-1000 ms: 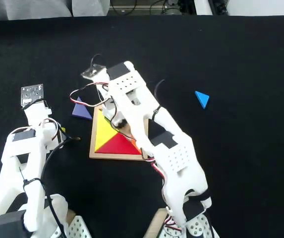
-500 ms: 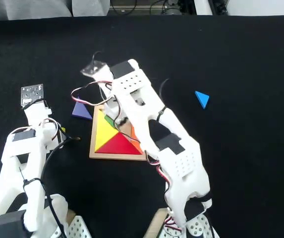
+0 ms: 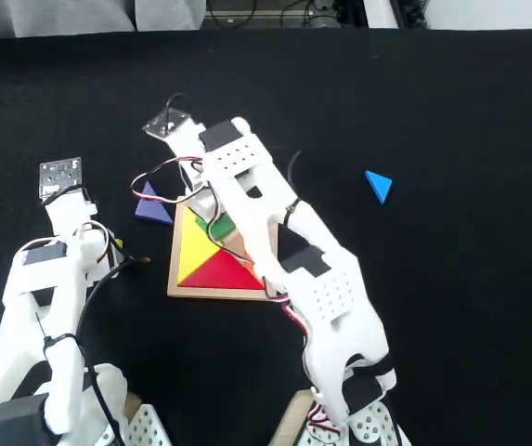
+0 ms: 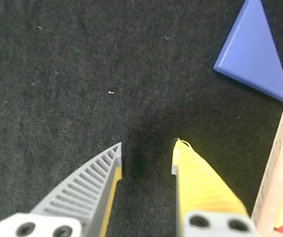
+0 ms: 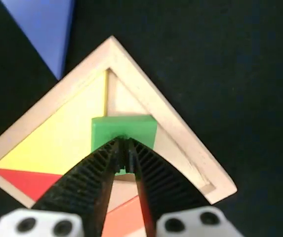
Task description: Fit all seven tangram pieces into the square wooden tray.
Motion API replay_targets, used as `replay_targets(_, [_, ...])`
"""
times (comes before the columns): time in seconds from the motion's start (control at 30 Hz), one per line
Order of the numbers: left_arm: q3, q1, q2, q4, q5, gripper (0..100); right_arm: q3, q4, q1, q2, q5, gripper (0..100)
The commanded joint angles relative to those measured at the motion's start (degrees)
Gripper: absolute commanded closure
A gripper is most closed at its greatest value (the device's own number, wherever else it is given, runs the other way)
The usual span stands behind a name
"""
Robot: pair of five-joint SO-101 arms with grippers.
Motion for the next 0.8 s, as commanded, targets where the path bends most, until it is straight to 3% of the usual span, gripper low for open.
replay_targets(0.0, [-0.75, -0.31, -0.26, -1.05, 0.62, 83, -3.03, 1.49, 2.11, -0.48, 0.53, 98.8])
replay_targets(0.2, [-0.75, -0.31, -0.26, -1.05, 0.62, 83, -4.09, 2.90, 4.75, -1.36, 0.26, 98.8])
replay_targets(0.5, [-0.75, -0.31, -0.26, -1.05, 0.62, 83, -8.92, 2.81, -5.36, -4.18, 0.18, 98.8])
replay_targets(0.77, [-0.75, -0.31, -0.26, -1.05, 0.62, 83, -9.80, 5.01, -4.40, 3.56, 0.09, 98.8])
